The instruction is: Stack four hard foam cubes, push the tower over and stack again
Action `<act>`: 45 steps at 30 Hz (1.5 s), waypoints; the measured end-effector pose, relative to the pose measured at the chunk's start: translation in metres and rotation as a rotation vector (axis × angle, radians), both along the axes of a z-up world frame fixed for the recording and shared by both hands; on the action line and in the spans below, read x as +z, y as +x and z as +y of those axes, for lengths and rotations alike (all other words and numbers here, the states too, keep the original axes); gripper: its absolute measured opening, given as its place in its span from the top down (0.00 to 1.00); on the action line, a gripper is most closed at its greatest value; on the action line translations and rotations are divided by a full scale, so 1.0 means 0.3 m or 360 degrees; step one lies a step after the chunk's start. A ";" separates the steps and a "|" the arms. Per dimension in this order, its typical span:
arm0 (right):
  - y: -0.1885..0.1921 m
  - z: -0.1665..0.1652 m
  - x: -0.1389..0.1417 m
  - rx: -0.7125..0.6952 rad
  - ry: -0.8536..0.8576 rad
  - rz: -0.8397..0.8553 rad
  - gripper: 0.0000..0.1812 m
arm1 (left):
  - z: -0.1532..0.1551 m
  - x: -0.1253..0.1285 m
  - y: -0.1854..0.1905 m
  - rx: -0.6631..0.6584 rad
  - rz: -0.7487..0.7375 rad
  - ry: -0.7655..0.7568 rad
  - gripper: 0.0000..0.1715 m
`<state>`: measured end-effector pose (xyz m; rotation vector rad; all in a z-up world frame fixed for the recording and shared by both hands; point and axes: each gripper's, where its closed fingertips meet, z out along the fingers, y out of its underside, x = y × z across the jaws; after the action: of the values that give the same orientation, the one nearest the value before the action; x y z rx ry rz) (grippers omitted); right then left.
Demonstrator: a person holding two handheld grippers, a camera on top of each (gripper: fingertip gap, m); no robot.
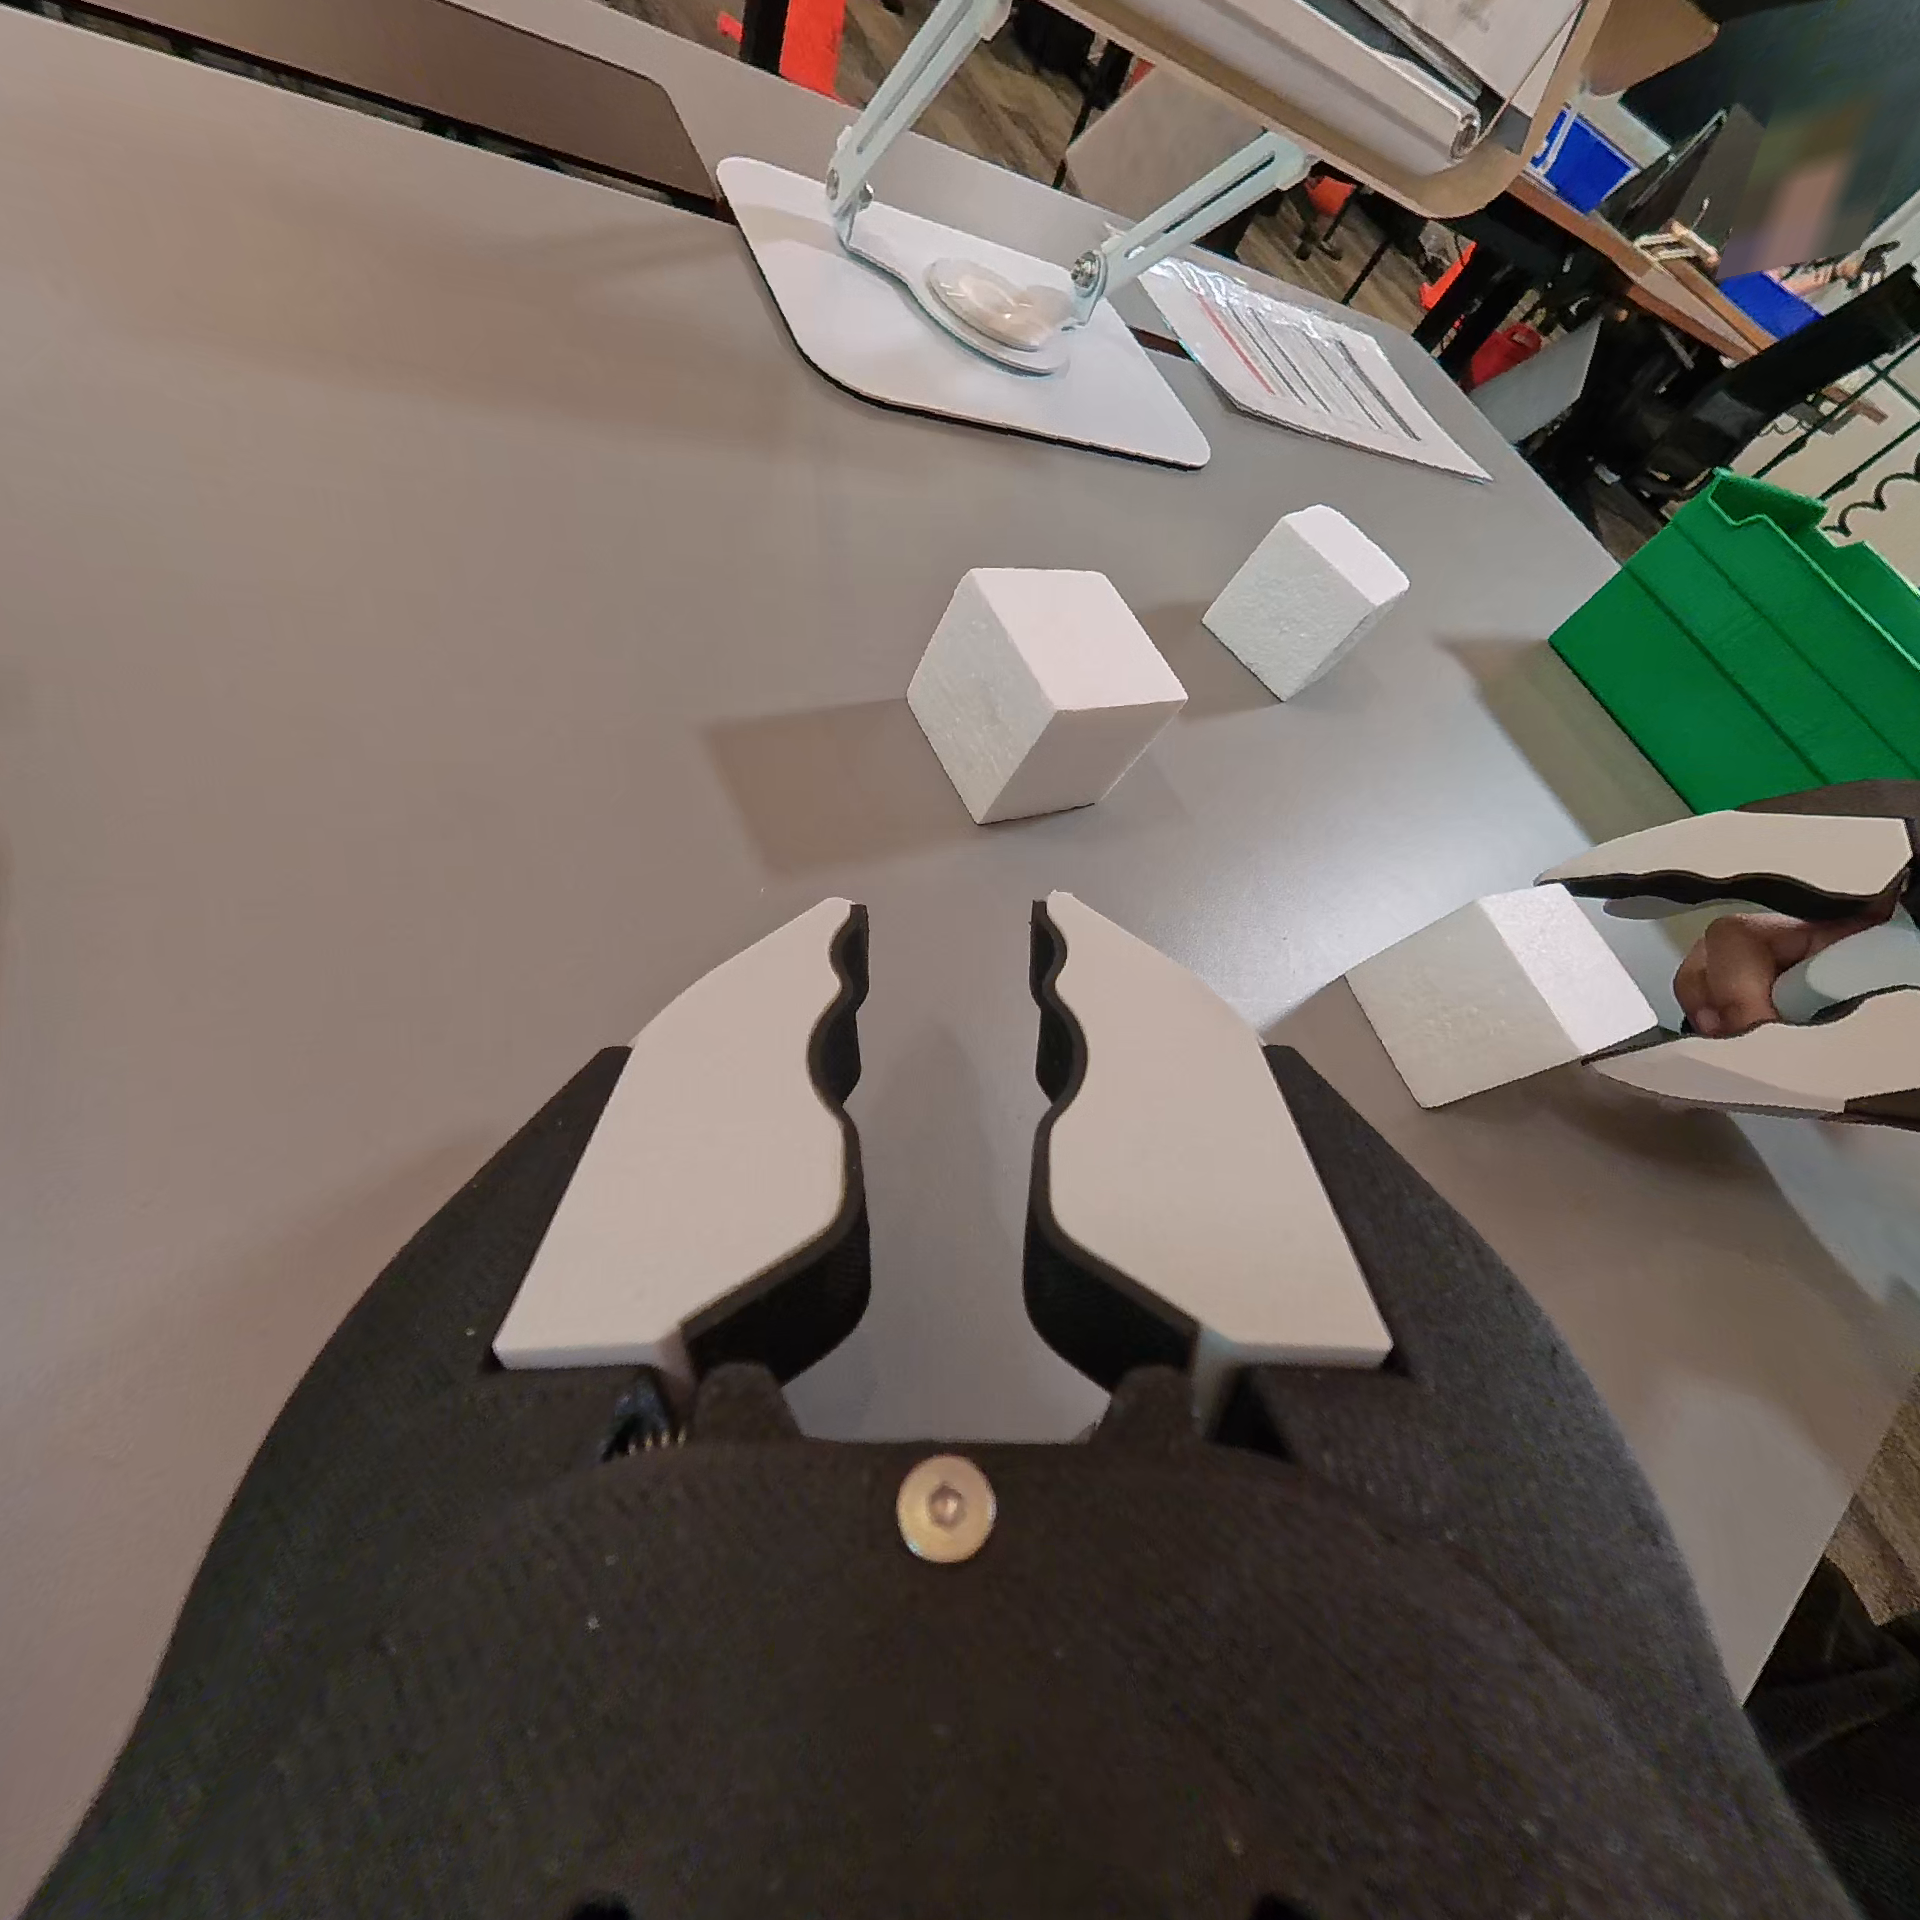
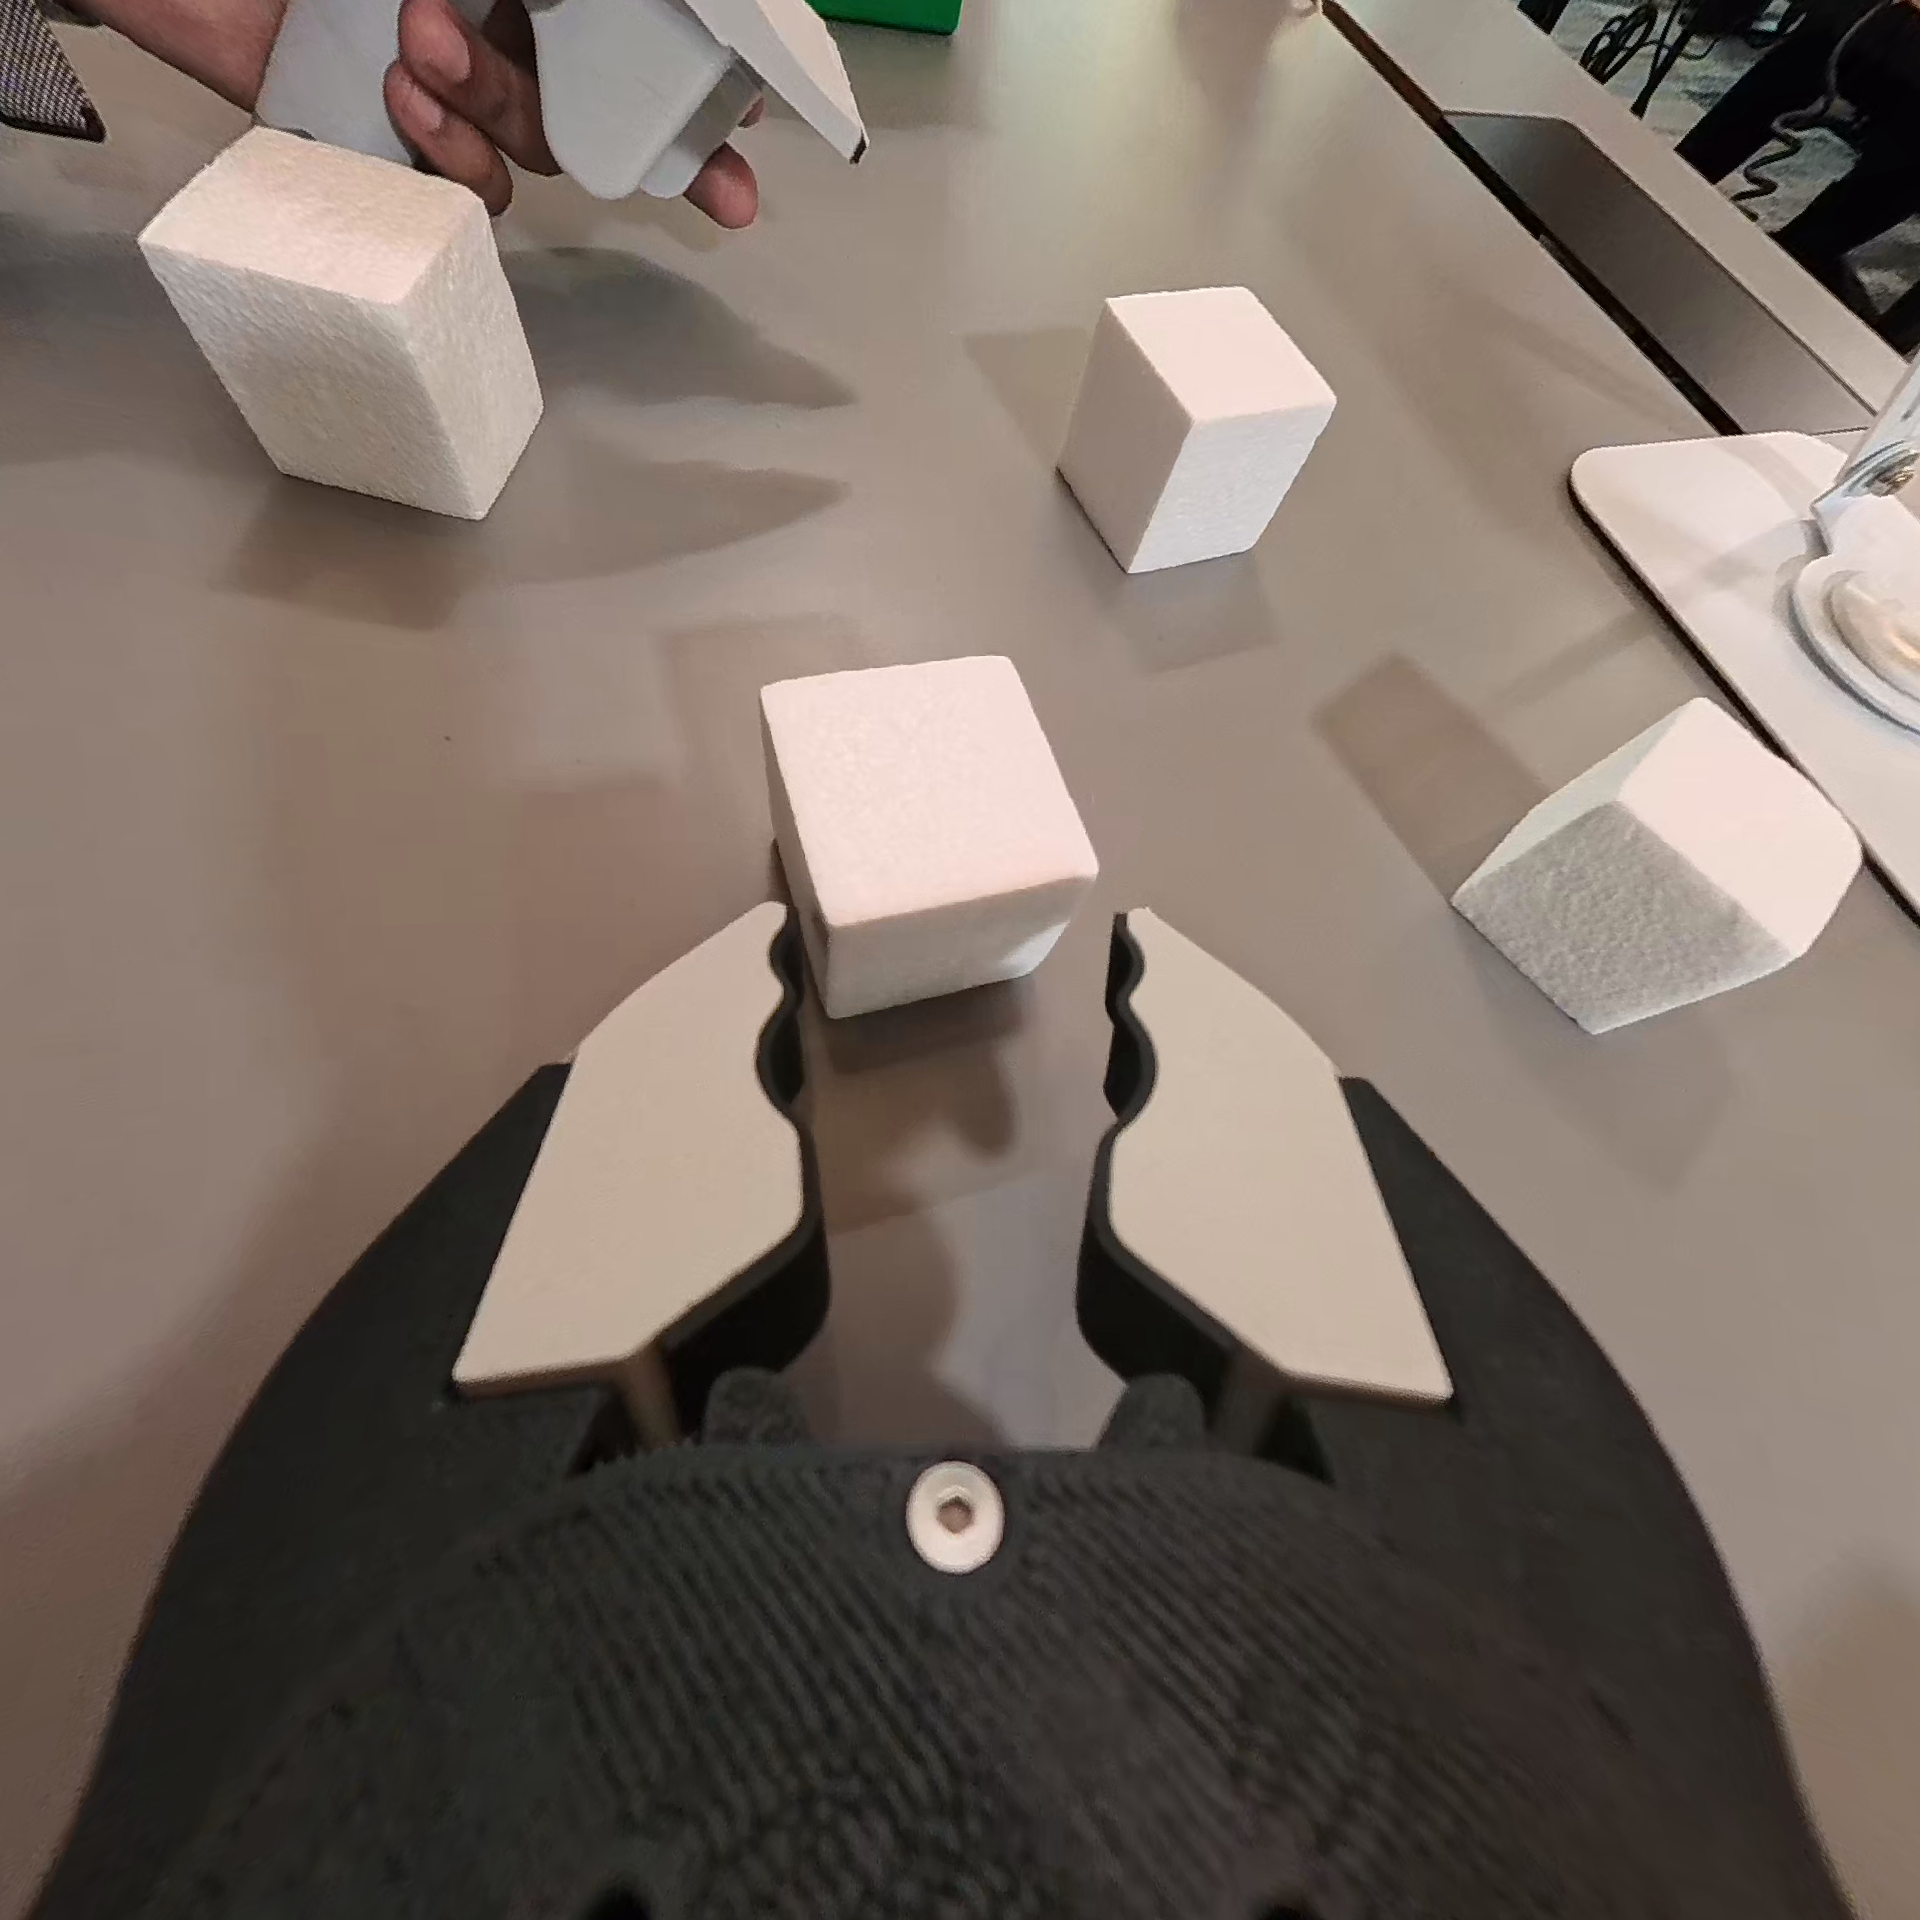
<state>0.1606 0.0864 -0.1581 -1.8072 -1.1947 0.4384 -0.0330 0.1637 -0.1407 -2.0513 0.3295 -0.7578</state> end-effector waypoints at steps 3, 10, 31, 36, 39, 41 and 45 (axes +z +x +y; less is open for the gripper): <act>0.002 0.002 0.000 -0.0007 0.0003 -0.0001 0.69 | 0.000 0.000 0.000 0.0000 0.0000 0.0000 0.82; 0.008 0.008 -0.002 -0.0024 0.0021 -0.0017 0.69 | 0.000 0.000 -0.001 0.0001 -0.0001 0.0000 0.82; 0.008 0.007 -0.003 -0.0021 0.0015 -0.0015 0.69 | 0.000 0.001 -0.001 0.0002 -0.0001 0.0000 0.82; 0.009 0.007 0.000 -0.0021 0.0013 -0.0006 0.69 | 0.001 0.000 -0.001 0.0002 -0.0002 -0.0001 0.82; 0.010 0.007 0.005 -0.0020 0.0010 0.0010 0.68 | 0.001 0.000 -0.001 0.0002 0.0001 0.0000 0.82; 0.017 0.008 0.010 -0.0026 0.0010 0.0017 0.67 | 0.003 0.000 -0.003 0.0006 -0.0001 0.0000 0.82; 0.038 -0.004 0.046 -0.0045 -0.0003 0.0054 0.65 | 0.007 0.004 -0.011 0.0020 -0.0013 0.0001 0.82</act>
<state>0.1719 0.0852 -0.1442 -1.8092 -1.1444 0.4519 -0.0364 0.1657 -0.1395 -2.0475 0.3119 -0.7577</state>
